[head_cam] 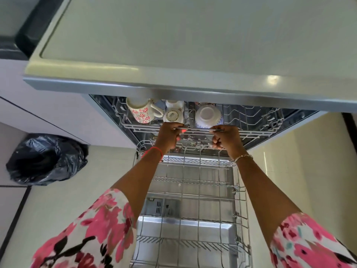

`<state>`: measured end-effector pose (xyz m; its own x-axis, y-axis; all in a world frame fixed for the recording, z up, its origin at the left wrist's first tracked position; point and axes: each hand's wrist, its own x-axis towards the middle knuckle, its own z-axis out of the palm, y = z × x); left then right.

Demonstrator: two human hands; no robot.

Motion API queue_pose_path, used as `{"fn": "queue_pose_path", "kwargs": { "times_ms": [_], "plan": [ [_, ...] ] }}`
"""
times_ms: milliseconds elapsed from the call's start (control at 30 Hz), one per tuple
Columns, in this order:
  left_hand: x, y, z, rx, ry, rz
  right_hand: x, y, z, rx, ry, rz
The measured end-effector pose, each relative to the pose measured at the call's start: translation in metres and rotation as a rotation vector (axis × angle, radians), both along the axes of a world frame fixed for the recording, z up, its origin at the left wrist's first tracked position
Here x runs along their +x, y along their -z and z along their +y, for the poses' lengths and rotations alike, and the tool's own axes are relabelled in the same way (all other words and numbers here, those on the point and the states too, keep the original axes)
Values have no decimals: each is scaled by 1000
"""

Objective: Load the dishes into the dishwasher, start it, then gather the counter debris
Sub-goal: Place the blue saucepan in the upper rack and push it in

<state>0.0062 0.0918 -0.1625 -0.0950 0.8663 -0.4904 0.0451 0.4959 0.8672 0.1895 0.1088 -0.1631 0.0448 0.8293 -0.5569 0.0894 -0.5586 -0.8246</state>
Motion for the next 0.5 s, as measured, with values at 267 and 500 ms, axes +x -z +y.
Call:
{"fn": "queue_pose_path", "kwargs": {
  "times_ms": [267, 500],
  "plan": [
    [-1, 1, 0, 39, 79, 71, 2, -4, -1, 24, -21, -46],
    [-20, -25, -39, 110, 297, 239, 0, -12, -43, 199, -360, -393]
  ]
}}
